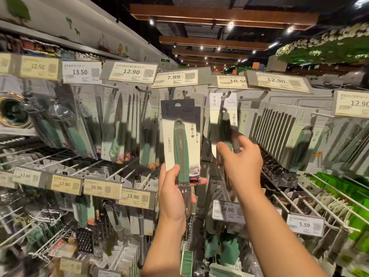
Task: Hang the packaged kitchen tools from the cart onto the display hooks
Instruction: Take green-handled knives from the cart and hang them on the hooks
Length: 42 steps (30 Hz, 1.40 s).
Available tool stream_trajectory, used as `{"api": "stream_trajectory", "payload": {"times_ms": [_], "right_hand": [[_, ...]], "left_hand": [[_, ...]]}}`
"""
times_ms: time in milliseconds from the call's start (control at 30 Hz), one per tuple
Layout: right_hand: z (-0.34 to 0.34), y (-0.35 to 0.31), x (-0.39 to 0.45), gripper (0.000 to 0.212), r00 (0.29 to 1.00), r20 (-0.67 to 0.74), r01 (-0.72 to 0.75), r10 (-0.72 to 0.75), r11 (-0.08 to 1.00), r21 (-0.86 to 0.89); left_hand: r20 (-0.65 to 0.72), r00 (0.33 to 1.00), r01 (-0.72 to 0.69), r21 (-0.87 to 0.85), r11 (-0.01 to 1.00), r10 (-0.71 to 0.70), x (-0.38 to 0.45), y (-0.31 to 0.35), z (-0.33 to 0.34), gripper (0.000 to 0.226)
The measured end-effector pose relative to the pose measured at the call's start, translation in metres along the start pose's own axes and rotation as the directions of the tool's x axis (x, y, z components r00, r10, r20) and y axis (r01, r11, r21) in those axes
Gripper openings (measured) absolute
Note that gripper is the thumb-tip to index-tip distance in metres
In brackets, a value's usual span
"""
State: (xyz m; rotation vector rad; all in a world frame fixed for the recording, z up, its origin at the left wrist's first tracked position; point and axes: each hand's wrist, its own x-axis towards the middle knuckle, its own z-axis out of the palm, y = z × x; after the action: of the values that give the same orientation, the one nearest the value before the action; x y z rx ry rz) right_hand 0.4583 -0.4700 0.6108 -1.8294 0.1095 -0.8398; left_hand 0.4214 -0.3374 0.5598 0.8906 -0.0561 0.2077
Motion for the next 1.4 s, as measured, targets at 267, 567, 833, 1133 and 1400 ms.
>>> {"api": "stream_trajectory", "payload": {"times_ms": [267, 567, 833, 1133, 1400], "right_hand": [[0.045, 0.025, 0.088, 0.06, 0.983, 0.105, -0.152, 0.153, 0.988, -0.014], [0.06, 0.033, 0.115, 0.072, 0.927, 0.314, -0.173, 0.204, 0.977, -0.124], [0.026, 0.012, 0.012, 0.014, 0.975, 0.202, -0.139, 0.092, 0.962, 0.236], [0.005, 0.008, -0.059, 0.04, 0.983, 0.178, 0.001, -0.044, 0.972, 0.235], [0.005, 0.004, -0.058, 0.046, 0.993, 0.113, -0.006, -0.026, 0.961, 0.276]], "left_hand": [[0.013, 1.0, 0.008, 0.011, 1.0, -0.008, 0.008, 0.0, 0.002, 0.046], [0.026, 1.0, 0.002, -0.023, 1.0, -0.002, 0.006, -0.003, 0.008, 0.032], [0.028, 1.0, 0.012, 0.015, 1.0, -0.012, 0.006, -0.011, 0.008, 0.03], [0.051, 0.998, -0.038, 0.03, 0.999, 0.036, 0.002, -0.024, 0.01, 0.029], [0.124, 0.984, -0.145, 0.118, 0.982, 0.13, 0.005, -0.018, 0.008, 0.03]]}}
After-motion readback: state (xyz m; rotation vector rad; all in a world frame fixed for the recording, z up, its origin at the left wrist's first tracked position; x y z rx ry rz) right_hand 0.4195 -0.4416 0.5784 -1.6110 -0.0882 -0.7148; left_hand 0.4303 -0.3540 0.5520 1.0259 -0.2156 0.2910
